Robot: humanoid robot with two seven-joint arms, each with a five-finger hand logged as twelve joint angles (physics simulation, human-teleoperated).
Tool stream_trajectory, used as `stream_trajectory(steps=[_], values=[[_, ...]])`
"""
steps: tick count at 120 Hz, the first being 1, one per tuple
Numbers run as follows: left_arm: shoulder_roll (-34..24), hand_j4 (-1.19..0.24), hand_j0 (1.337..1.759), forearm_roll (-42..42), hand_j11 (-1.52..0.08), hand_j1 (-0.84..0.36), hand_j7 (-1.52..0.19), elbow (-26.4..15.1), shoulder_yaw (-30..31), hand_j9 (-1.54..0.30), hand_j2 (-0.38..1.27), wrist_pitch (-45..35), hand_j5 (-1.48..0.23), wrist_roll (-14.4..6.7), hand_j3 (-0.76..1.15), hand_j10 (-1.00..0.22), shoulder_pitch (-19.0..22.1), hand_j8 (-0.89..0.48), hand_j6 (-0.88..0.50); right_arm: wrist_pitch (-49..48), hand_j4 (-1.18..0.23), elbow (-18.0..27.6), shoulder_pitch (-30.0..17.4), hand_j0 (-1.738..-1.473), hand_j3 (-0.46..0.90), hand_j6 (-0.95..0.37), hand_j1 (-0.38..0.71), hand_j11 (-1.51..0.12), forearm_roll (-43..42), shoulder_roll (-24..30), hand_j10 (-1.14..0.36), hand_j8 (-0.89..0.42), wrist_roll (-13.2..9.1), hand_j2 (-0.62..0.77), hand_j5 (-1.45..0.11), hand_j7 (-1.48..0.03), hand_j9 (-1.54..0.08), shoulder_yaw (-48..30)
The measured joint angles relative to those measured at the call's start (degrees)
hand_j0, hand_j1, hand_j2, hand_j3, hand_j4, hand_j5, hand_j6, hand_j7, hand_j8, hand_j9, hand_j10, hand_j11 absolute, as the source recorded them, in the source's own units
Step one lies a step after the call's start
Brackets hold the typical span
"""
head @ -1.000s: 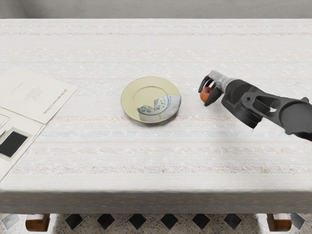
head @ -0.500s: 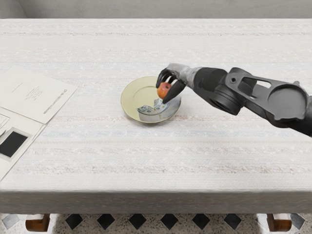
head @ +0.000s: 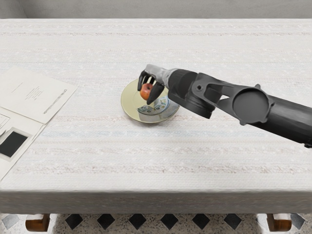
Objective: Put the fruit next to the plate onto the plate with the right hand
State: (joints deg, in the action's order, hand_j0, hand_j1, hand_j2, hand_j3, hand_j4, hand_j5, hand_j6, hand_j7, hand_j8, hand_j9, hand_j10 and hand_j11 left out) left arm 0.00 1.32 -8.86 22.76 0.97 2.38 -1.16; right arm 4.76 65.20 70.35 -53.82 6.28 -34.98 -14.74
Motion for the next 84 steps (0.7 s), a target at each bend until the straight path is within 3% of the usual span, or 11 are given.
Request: stream_trajectory(steps=[28,49,74,84], values=[[0.0,-0.23,1.658,0.0,-0.30,0.07,-0.30,0.0,0.0,-0.30,0.05,0.0,-0.30,0.0,0.00,-0.23,0.0,-0.23,-0.23,0.2,-0.81,-0.1,0.0,-1.653,0.00,-0.45,0.24,-0.90,-0.2,-0.1,-0.68,-0.40,0.0,0.06,-0.91,-0.86,-0.91,0.0],[0.0,-0.23,1.658,0.0,-0.30,0.07,-0.30,0.0,0.0,-0.30,0.05,0.0,-0.30,0.0,0.00,-0.23,-0.1,-0.23,-0.23,0.1,-0.63,-0.4,-0.1,-1.656,0.00,-0.32,0.10,-0.60,0.4,0.0,-0.46,-0.31,0.0,-0.01,-0.61,-0.58,-0.60,-0.1],[0.0,-0.23,1.658,0.0,-0.30,0.07,-0.30,0.0,0.0,-0.30,0.05,0.0,-0.30,0.0,0.00,-0.23,-0.1,-0.23,-0.23,0.1,-0.30,-0.2,-0.1,-1.657,0.00,-0.18,-0.10,-0.31,2.7,1.8,-0.24,-0.19,0.0,-0.02,-0.31,-0.30,-0.31,-1.0],[0.0,-0.23,1.658,0.0,-0.30,0.07,-0.30,0.0,0.0,-0.30,0.05,0.0,-0.30,0.0,0.00,-0.23,-0.1,-0.23,-0.23,-1.2,-0.22,0.0,-0.2,-1.657,0.00,-0.14,-0.16,-0.23,7.1,4.0,-0.17,-0.14,1.4,-0.01,-0.23,-0.22,-0.23,-1.8]])
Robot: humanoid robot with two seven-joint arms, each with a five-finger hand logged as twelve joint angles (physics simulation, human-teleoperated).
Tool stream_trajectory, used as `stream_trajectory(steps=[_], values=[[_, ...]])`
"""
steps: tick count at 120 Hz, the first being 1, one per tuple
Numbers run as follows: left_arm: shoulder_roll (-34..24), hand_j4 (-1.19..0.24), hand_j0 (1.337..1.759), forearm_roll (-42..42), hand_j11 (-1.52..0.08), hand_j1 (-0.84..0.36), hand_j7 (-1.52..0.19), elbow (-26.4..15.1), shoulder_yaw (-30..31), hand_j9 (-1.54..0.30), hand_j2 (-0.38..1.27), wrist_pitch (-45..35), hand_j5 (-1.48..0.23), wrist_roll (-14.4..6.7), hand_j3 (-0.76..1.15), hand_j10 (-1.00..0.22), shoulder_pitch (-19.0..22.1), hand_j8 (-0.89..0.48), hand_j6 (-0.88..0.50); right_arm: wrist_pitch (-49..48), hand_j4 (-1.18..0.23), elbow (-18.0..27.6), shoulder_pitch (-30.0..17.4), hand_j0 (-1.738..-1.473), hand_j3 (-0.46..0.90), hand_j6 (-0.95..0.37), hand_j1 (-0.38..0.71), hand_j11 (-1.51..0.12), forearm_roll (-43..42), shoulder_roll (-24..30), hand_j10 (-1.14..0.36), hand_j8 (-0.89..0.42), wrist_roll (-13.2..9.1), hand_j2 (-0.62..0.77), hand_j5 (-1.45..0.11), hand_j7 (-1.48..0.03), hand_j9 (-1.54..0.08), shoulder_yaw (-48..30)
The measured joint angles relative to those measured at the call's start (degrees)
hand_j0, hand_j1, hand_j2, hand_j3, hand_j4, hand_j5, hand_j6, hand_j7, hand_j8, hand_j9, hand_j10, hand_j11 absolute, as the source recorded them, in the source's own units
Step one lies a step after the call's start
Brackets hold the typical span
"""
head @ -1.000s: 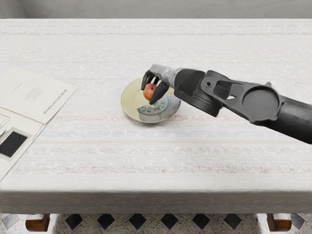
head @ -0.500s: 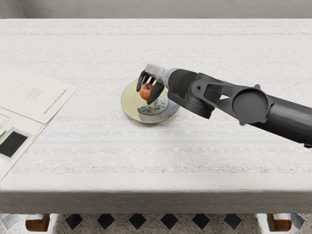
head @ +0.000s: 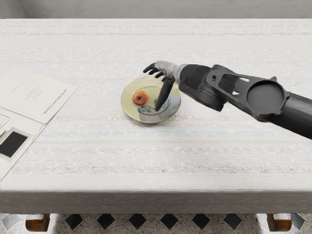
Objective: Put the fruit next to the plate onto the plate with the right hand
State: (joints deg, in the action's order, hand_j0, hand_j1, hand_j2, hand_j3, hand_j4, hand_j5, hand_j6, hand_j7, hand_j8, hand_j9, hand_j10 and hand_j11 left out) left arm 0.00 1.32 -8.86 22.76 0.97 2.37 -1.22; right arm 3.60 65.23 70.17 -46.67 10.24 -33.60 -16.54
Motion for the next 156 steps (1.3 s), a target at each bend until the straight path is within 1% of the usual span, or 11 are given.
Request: stream_trajectory(steps=[12,23,38,49,66,81,90,106,115,135,156], values=[[0.0,-0.23,1.658,0.0,-0.30,0.07,-0.30,0.0,0.0,-0.30,0.05,0.0,-0.30,0.0,0.00,-0.23,0.0,-0.23,-0.23,-4.9,-0.15,0.2,-0.8,-1.658,0.00,-0.10,-0.21,-0.16,6.3,2.8,-0.12,-0.10,2.4,-0.01,-0.16,-0.16,-0.16,-3.1],[0.0,-0.23,1.658,0.0,-0.30,0.07,-0.30,0.0,0.0,-0.30,0.05,0.0,-0.30,0.0,0.00,-0.23,0.0,-0.23,-0.23,-11.8,-0.11,0.2,-3.6,-1.658,0.00,-0.08,-0.24,-0.12,12.3,6.1,-0.10,-0.08,4.7,-0.01,-0.12,-0.12,-0.12,-8.0],[0.0,-0.23,1.658,0.0,-0.30,0.07,-0.30,0.0,0.0,-0.30,0.05,0.0,-0.30,0.0,0.00,-0.23,0.0,-0.23,-0.23,-20.6,-0.08,0.2,-9.2,-1.658,0.00,-0.07,-0.27,-0.09,17.1,9.0,-0.07,-0.07,5.9,-0.01,-0.09,-0.09,-0.09,-16.5],[0.0,-0.23,1.658,0.0,-0.30,0.07,-0.30,0.0,0.0,-0.30,0.05,0.0,-0.30,0.0,0.00,-0.23,0.0,-0.23,-0.23,-26.8,-0.07,0.0,-11.9,-1.658,0.00,-0.06,-0.28,-0.08,23.4,12.2,-0.06,-0.06,6.6,-0.01,-0.08,-0.08,-0.08,-19.8],[0.0,-0.23,1.658,0.0,-0.30,0.07,-0.30,0.0,0.0,-0.30,0.05,0.0,-0.30,0.0,0.00,-0.23,0.1,-0.23,-0.23,-35.1,-0.06,-0.2,-14.6,-1.658,0.00,-0.05,-0.29,-0.07,35.3,18.3,-0.05,-0.05,6.7,-0.01,-0.07,-0.07,-0.07,-21.6],[0.0,-0.23,1.658,0.0,-0.30,0.07,-0.30,0.0,0.0,-0.30,0.05,0.0,-0.30,0.0,0.00,-0.23,0.0,-0.23,-0.23,-37.5,-0.05,-0.6,-16.9,-1.658,0.00,-0.05,-0.29,-0.06,43.8,24.1,-0.05,-0.05,6.9,-0.01,-0.06,-0.06,-0.06,-22.0],[0.0,-0.23,1.658,0.0,-0.30,0.07,-0.30,0.0,0.0,-0.30,0.05,0.0,-0.30,0.0,0.00,-0.23,0.0,-0.23,-0.23,-38.1,-0.05,-1.9,-18.4,-1.658,0.00,-0.04,-0.30,-0.06,47.1,26.6,-0.04,-0.04,7.1,-0.01,-0.06,-0.06,-0.06,-22.8],[0.0,-0.23,1.658,0.0,-0.30,0.07,-0.30,0.0,0.0,-0.30,0.05,0.0,-0.30,0.0,0.00,-0.23,0.0,-0.23,-0.23,-38.5,-0.04,-5.3,-20.5,-1.658,0.00,-0.04,-0.30,-0.06,50.9,29.1,-0.04,-0.04,6.9,-0.01,-0.06,-0.06,-0.06,-24.1],[0.0,-0.23,1.658,0.0,-0.30,0.07,-0.30,0.0,0.0,-0.30,0.05,0.0,-0.30,0.0,0.00,-0.23,0.0,-0.23,-0.23,-38.5,-0.04,-6.6,-21.5,-1.658,0.00,-0.04,-0.30,-0.05,52.5,31.0,-0.04,-0.04,6.8,-0.01,-0.05,-0.05,-0.05,-24.4],[0.0,-0.23,1.658,0.0,-0.30,0.07,-0.30,0.0,0.0,-0.30,0.05,0.0,-0.30,0.0,0.00,-0.23,0.0,-0.23,-0.23,-38.6,-0.04,-8.0,-23.2,-1.658,0.00,-0.04,-0.30,-0.05,55.2,34.3,-0.04,-0.04,6.4,-0.01,-0.05,-0.05,-0.05,-24.5],[0.0,-0.23,1.658,0.0,-0.30,0.07,-0.30,0.0,0.0,-0.30,0.05,-0.1,-0.30,0.0,0.00,-0.23,0.1,-0.23,-0.23,-38.6,-0.04,-8.4,-24.2,-1.658,0.00,-0.04,-0.30,-0.05,56.4,35.6,-0.04,-0.04,6.3,-0.01,-0.05,-0.05,-0.05,-24.6]])
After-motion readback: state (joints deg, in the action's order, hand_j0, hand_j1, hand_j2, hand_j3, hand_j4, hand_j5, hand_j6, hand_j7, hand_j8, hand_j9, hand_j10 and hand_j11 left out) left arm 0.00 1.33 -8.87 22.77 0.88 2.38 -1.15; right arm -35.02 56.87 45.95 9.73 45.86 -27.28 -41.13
